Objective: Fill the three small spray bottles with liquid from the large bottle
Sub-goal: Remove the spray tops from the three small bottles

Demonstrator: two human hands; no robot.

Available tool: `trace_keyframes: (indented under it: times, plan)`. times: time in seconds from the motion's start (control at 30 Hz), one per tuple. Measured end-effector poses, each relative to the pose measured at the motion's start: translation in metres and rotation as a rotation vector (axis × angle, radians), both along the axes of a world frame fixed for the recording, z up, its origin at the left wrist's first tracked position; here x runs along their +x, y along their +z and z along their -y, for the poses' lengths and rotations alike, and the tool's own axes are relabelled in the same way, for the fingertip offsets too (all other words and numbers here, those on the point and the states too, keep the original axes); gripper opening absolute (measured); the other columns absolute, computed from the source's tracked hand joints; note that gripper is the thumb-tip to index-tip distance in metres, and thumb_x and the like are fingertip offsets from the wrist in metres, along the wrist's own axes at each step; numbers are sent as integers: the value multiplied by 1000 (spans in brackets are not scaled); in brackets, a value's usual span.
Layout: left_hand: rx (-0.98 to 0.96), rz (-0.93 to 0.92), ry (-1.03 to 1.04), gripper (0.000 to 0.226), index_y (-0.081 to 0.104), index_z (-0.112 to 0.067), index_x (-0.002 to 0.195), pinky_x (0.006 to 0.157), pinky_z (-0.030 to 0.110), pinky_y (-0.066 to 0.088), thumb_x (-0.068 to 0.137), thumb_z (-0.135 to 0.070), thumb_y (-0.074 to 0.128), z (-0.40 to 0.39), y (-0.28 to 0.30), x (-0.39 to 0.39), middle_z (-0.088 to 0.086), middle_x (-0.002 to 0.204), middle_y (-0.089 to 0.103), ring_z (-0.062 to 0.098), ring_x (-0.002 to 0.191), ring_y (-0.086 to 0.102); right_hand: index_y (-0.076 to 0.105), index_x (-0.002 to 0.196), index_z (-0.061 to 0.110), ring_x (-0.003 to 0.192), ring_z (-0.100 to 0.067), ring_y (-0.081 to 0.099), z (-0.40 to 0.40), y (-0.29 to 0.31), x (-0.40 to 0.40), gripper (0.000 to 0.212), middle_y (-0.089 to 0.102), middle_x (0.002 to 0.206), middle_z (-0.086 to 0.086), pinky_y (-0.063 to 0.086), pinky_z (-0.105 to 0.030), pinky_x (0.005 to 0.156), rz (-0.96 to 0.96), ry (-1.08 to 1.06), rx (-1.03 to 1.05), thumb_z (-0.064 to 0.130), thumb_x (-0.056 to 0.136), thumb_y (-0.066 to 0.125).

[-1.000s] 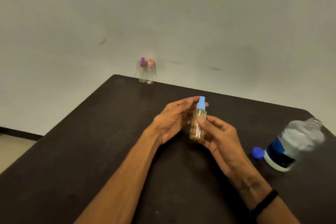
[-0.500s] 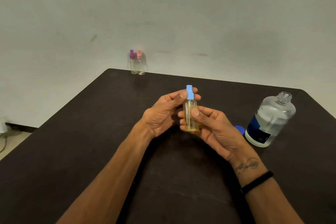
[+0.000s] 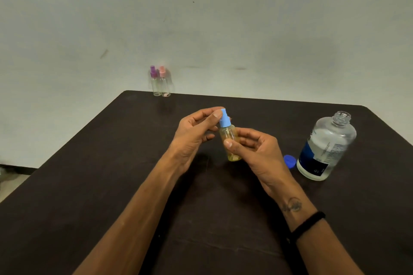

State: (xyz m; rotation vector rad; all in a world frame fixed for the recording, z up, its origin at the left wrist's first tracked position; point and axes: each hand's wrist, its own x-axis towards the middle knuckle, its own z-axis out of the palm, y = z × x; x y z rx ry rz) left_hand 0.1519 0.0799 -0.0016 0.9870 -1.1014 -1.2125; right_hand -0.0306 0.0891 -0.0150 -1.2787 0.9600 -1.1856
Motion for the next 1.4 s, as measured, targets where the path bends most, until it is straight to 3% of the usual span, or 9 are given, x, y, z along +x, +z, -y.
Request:
trace_keyframes:
  times: [0.17,0.37,0.6,0.73,0.87,1.07,1.2,1.3,1.4]
  plan:
    - [15,11,-9,37,76,-19,125,99,40,49,91,-32,76,0,-1,0,11,124,76,22,108,64,76,120,15,106,-14,78,2,-4,1,38,82,109,0,64,-29,87,-19,-2,-10,14,84,88]
    - [2,19,-90,43,71,-16,134,108,44,56,92,-26,72,-3,1,-2,2,106,75,16,103,70,77,120,17,107,-16,78,1,-4,-3,37,82,109,-1,64,-35,92,-68,41,-11,17,85,88]
    - [-16,113,-58,41,71,-22,131,117,57,45,92,-34,74,-5,1,-6,-3,128,76,19,126,68,77,115,19,101,-11,78,3,-4,-5,34,82,104,4,64,-27,77,-83,-53,-93,16,84,89]
    - [-37,118,-98,38,66,-18,139,115,50,47,100,-18,67,-7,2,-7,1,130,75,20,127,68,77,114,22,100,-10,78,4,-4,-7,34,82,104,5,64,-25,77,-89,-71,-106,15,83,90]
    - [-66,127,-10,46,70,-18,134,100,32,55,90,-18,79,-7,4,-8,1,123,78,17,120,71,77,115,21,99,-10,77,5,-6,-6,36,81,104,4,65,-29,82,-164,-105,-163,17,82,92]
    - [-143,257,124,42,80,-23,109,102,44,59,71,-40,85,-7,6,-11,0,108,80,25,108,73,75,118,21,103,-3,73,6,-6,-5,43,77,109,9,59,-19,93,-311,-151,-304,19,80,93]
    - [-162,247,202,45,77,-19,104,93,36,61,71,-46,87,-7,4,-16,7,102,78,21,97,74,72,115,30,106,1,70,6,-6,-6,43,75,109,15,57,-16,93,-343,-161,-341,19,79,93]
    - [-114,202,162,53,71,-24,119,92,32,57,76,-51,83,-6,6,-14,0,108,79,10,105,74,73,116,28,105,1,71,6,-7,-6,43,75,110,14,58,-17,93,-334,-185,-341,19,79,93]
    - [-121,195,14,45,64,-22,136,98,25,55,93,-25,76,-9,9,-11,-3,122,78,7,117,71,74,116,23,102,0,72,7,-8,-7,41,76,109,13,59,-19,92,-298,-216,-321,18,80,93]
